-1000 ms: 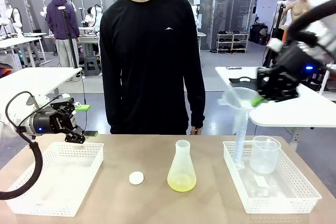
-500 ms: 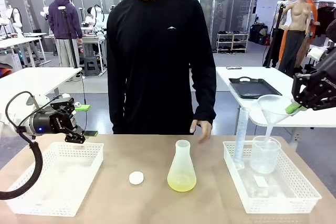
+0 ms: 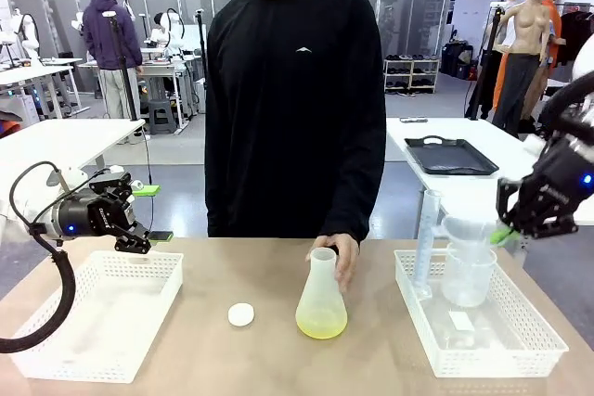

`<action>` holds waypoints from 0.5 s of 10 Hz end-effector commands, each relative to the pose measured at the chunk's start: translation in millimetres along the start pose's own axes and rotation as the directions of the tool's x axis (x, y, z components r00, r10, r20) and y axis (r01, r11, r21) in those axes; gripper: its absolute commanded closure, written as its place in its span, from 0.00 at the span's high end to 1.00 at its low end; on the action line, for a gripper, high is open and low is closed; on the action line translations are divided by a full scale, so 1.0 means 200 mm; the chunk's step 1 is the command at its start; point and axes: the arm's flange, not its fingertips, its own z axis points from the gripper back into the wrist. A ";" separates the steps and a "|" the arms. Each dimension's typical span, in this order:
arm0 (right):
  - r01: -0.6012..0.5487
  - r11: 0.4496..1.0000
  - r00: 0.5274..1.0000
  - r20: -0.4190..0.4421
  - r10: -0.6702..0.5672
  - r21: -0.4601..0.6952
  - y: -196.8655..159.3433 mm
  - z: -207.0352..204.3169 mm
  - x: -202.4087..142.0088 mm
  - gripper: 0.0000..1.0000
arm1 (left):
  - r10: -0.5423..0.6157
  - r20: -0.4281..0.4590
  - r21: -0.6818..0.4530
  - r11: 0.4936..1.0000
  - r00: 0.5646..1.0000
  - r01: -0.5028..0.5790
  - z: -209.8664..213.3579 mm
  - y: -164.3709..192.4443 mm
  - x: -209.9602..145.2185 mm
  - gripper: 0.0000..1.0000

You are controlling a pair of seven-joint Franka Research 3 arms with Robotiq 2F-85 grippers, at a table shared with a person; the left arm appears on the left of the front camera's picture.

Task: Prepare the solutions needed for the experiment.
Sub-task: Once the solution is in the Big flask , pick up the Plastic Funnel and place it back into the right Organizing basket.

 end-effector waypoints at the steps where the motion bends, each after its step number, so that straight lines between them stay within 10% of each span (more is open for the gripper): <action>1: 0.082 0.996 0.995 -0.059 -0.084 -0.045 -0.03 -0.14 0.01 0.00 | 0.004 0.004 -0.006 1.000 1.000 -0.004 0.00 -0.01 0.00 1.00; 5: 0.151 0.986 0.979 -0.129 -0.160 -0.076 -0.07 -0.26 0.06 0.09 | 0.004 0.004 -0.006 1.000 1.000 -0.004 0.00 -0.01 0.00 1.00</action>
